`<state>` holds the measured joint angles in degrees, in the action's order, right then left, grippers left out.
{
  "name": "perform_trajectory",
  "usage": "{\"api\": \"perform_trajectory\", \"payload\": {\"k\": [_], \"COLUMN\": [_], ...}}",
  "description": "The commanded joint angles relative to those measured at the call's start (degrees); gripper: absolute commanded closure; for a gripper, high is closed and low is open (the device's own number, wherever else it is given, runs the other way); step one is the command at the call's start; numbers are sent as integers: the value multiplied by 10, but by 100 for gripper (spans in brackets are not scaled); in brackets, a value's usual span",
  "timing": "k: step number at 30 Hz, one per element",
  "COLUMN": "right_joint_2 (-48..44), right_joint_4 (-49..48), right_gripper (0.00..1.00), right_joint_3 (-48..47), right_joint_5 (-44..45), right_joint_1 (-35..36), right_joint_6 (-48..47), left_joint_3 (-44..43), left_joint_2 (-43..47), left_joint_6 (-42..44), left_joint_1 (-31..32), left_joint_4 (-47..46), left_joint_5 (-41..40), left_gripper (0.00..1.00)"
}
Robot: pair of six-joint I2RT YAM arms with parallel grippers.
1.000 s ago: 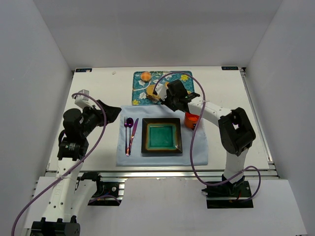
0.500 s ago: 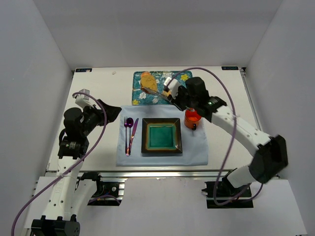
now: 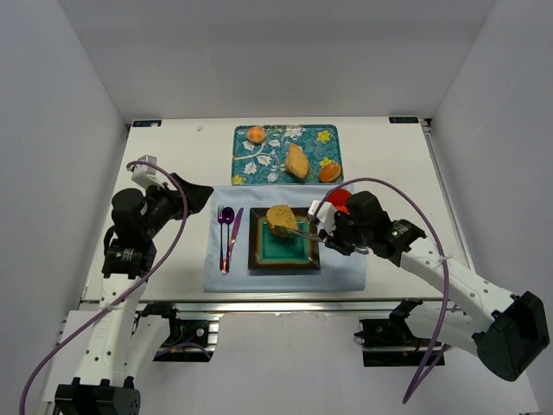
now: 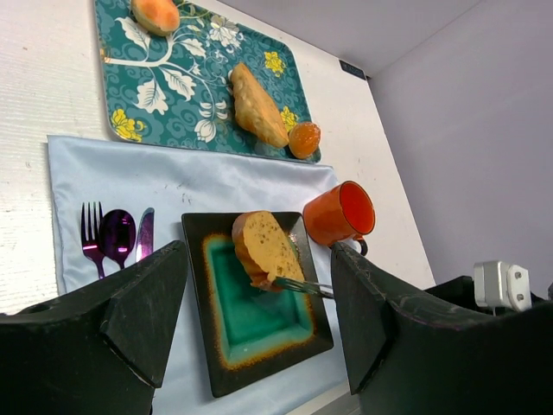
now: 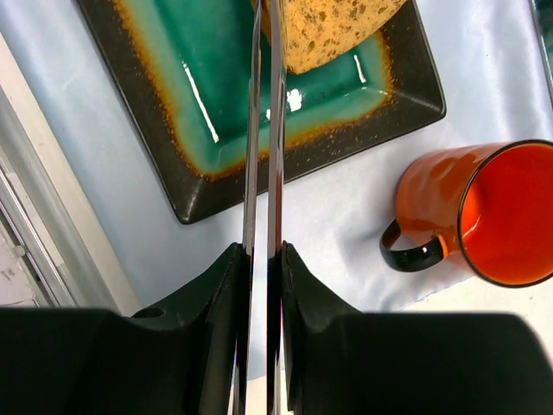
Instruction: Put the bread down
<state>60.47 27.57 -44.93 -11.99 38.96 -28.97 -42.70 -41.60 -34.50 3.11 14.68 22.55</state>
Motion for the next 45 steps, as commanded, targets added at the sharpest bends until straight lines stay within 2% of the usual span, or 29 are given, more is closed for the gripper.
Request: {"api": "perform_trajectory", "payload": {"k": [1,6,10,17,22,26,29,30,32,33,35,36,39,41,45], "right_joint_2": [-22,-25,-29,-74,-100,-102,-83,-76,-52,-41,7,25,89,131,190], "right_joint_4": [-6,15,30,22,-6,-62,-92,-99,-117,-119,-111,-104,-111,-122,-174], "right_gripper": [83,54,44,44,50,54,60,61,64,65,68,68,70,71,70], "right_joint_3": [13,26,24,3,-29,-48,-71,-77,-91,-103,-119,-125,-128,-116,-71], "right_joint_5": [2,-7,-22,-34,-41,-5,60,71,66,58,44,36,11,13,21], "right_joint_1": [2,3,2,3,3,1,-23,-36,-106,-181,-257,-333,-450,-487,-508], "right_joint_6": [-10,-32,-36,-21,0,85,151,166,191,218,240,250,240,202,168], "left_joint_3": [3,4,6,6,3,3,3,3,3,3,3,4,5,7,10], "left_joint_2": [2,7,14,17,11,6,2,2,0,-1,-2,-4,-5,-5,-6], "left_joint_6": [-2,-3,-2,0,1,0,0,0,1,1,1,1,2,1,-1], "left_joint_1": [0,0,0,0,0,0,0,0,0,0,0,0,0,0,0], "left_joint_4": [-15,-12,-6,-4,-7,-16,-21,-22,-25,-25,-30,-31,-35,-38,-42], "left_joint_5": [9,8,3,2,4,9,13,13,15,17,18,19,21,22,23], "left_gripper": [24,24,24,24,24,24,24,24,24,23,24,24,24,24,24]}}
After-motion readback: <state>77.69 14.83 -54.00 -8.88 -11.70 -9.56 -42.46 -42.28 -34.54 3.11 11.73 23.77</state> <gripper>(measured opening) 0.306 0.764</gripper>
